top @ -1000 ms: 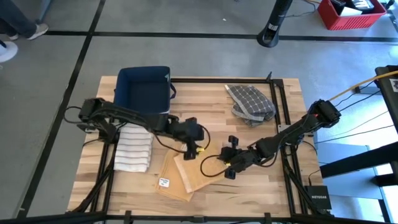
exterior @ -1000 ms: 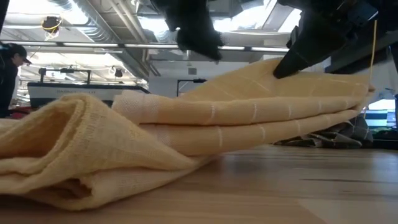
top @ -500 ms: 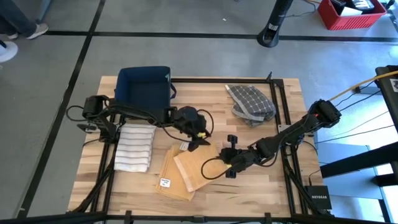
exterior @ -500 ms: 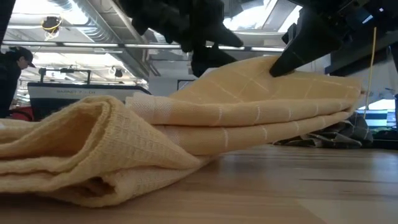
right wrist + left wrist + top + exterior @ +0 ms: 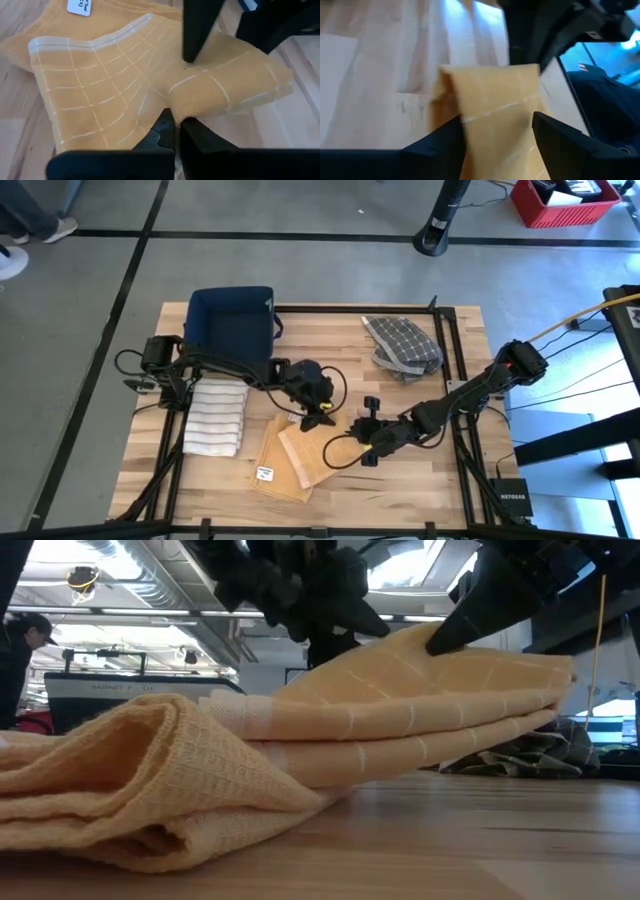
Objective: Fold towel
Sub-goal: Stack the orange pattern towel on top of the orange towel
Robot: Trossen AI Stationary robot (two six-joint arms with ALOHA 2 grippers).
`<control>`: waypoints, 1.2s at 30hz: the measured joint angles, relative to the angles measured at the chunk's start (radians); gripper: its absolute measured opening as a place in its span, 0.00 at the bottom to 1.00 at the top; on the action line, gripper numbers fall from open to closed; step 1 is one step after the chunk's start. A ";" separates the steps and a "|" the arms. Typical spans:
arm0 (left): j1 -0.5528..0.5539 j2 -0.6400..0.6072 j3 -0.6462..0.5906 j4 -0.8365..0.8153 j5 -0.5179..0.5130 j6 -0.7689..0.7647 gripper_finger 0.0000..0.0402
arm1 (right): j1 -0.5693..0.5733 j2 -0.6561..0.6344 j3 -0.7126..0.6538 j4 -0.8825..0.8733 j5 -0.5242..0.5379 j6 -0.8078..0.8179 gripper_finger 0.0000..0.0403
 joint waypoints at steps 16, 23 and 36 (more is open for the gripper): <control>-0.023 0.000 0.001 0.071 0.057 0.005 0.52 | 0.000 0.001 0.000 0.002 0.020 -0.044 0.02; -0.024 0.000 0.001 0.072 -0.002 0.036 0.52 | 0.000 0.001 0.000 0.004 0.019 -0.044 0.01; 0.034 -0.115 0.006 -0.102 -0.051 0.072 0.45 | 0.001 0.002 0.000 0.004 0.013 -0.043 0.02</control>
